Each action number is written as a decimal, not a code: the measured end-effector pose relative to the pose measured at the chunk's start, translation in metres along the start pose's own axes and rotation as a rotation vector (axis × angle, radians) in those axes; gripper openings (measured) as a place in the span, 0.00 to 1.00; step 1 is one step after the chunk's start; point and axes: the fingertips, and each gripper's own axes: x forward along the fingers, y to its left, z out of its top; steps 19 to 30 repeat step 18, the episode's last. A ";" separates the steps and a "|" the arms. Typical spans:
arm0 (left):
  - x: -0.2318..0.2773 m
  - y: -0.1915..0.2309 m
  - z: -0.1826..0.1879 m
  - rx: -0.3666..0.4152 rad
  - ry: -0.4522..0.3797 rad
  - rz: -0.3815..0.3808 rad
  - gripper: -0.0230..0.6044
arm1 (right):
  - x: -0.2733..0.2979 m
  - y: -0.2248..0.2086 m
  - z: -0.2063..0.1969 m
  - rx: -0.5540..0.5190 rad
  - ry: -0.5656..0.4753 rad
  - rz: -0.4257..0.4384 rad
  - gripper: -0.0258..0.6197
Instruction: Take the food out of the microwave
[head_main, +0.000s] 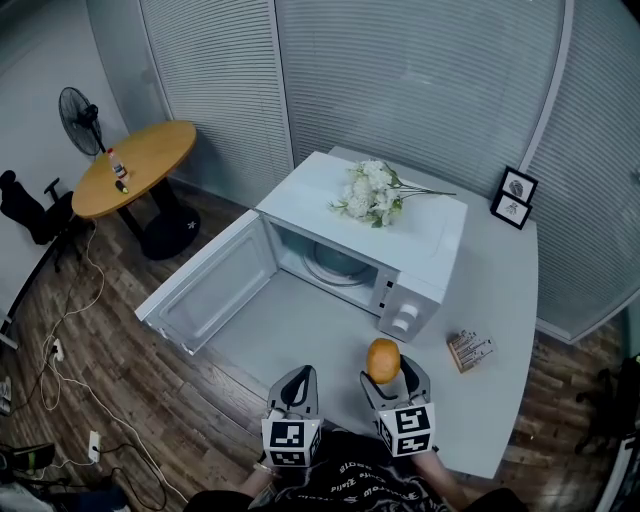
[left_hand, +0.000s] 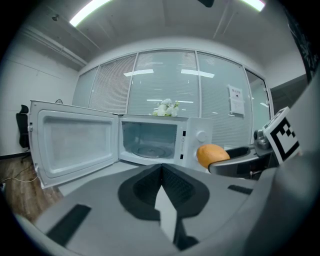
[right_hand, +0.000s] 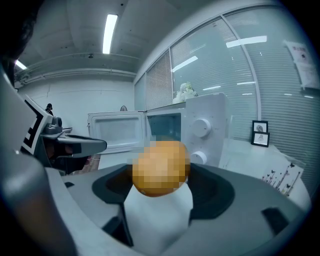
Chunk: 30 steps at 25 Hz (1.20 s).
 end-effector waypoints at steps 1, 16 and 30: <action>-0.001 0.000 0.000 -0.002 0.000 -0.002 0.05 | 0.000 0.000 0.000 0.002 -0.002 -0.001 0.57; -0.010 0.002 -0.006 0.002 -0.005 0.012 0.05 | -0.004 0.008 -0.004 -0.006 0.011 0.021 0.57; -0.011 0.001 -0.006 0.003 -0.005 0.009 0.05 | -0.004 0.010 -0.005 -0.011 0.015 0.024 0.57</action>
